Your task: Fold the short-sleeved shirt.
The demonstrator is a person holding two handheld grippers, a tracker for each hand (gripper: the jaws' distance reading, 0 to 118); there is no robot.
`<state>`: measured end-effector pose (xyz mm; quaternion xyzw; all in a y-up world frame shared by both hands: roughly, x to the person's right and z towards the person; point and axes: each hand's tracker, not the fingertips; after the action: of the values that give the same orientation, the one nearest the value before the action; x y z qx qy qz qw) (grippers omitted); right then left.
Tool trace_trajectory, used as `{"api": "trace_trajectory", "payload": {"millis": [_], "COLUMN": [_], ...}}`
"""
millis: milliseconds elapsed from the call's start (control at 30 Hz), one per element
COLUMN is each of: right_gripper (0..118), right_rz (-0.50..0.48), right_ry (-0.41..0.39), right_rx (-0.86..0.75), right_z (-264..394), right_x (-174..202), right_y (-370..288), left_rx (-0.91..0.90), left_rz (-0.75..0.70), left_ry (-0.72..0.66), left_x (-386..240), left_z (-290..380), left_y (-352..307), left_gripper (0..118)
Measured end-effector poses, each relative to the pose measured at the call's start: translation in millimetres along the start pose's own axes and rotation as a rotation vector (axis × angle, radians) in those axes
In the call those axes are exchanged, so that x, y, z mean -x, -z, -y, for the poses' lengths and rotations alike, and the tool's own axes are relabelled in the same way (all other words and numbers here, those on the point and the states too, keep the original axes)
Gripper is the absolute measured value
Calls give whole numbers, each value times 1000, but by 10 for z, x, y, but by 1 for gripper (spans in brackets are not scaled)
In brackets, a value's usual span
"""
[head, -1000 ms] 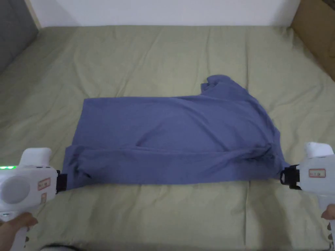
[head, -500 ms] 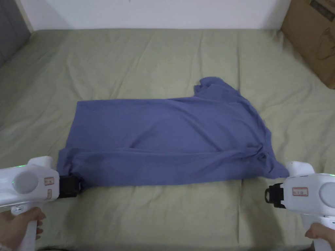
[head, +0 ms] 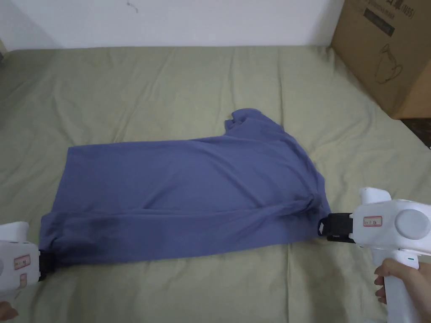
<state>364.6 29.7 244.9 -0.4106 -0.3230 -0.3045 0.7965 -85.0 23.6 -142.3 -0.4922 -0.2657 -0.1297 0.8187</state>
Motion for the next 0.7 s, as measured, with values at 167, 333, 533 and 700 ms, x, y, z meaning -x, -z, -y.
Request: {"api": "trace_trajectory", "payload": {"millis": [167,333,533,700], "right_gripper": [11,8,8,8], "right_rz": [-50,-1,-52,-34], "right_ry": [-11,-81,-34,-69], "right_rx": [75,62,19,-3], "right_z": [-89,-20,-6,78], "right_x": [44,215,201,248], "right_y": [411,286,-111,-325], "left_rx": [7,12,-17,-43], "left_rz": [6,11,40,22], "left_ry": [1,23,25,60], "left_x": [-10,-8,184,51], "left_z": [-8,-20,-95,-7], "left_y": [-6,-62,-136,-417], "left_gripper": [7,7,7,7]}}
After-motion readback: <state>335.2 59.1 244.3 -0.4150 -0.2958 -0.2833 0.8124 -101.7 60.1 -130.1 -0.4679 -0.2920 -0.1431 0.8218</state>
